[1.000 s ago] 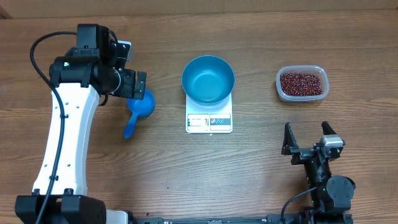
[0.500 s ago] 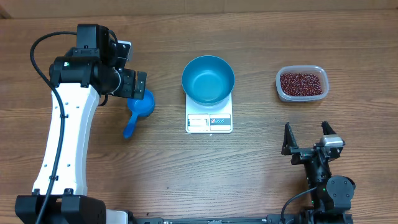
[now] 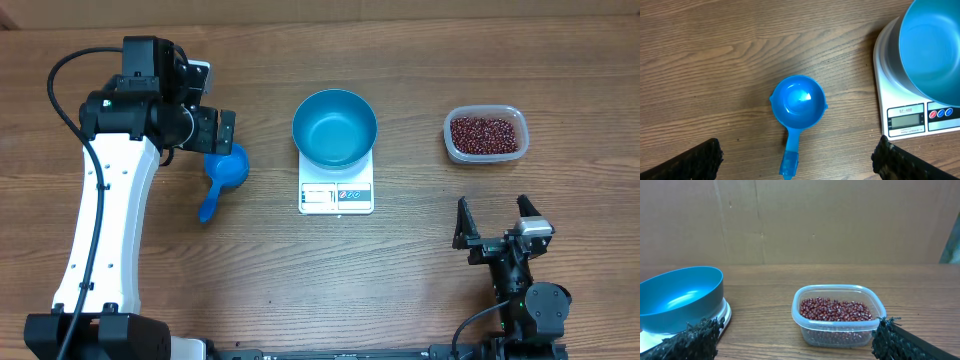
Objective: Scoop item into bowl and weigh 150g on scale
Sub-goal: 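Move the left gripper forward above the blue scoop, then lower the left gripper and grasp the blue scoop's cup rim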
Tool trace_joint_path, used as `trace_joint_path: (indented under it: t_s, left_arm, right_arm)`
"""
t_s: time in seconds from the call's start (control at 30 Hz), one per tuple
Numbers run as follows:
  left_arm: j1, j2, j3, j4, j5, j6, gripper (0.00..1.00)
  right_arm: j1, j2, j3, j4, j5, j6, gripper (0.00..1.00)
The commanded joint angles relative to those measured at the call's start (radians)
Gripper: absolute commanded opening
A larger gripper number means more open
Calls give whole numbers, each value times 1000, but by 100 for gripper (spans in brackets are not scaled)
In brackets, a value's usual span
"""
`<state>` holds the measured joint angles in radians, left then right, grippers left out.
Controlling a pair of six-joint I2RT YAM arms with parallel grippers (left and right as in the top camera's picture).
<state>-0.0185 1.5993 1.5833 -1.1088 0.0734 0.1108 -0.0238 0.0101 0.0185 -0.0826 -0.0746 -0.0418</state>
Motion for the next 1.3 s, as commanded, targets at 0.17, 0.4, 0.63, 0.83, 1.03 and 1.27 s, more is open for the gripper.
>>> trace_joint_path:
  t_s: [0.17, 0.4, 0.63, 0.83, 1.03, 1.27]
  left_arm:
    - [5, 32, 7, 0, -3, -7, 100]
    - [5, 32, 7, 7, -3, -6, 100]
    - [5, 77, 7, 29, -4, -7, 99]
    - [5, 164, 7, 41, -33, -6, 99]
    - [5, 243, 7, 40, -59, -6, 99]
    - [10, 295, 7, 28, -110, -7, 99]
  right_arm:
    - [0, -7, -11, 5, -6, -12, 100]
    - [0, -7, -11, 5, -6, -12, 100]
    - [0, -7, -11, 5, -6, -12, 100]
    - [0, -7, -11, 5, -6, -12, 100]
    - [0, -7, -11, 5, -6, -12, 100]
    - [0, -7, -11, 5, -6, -12, 100]
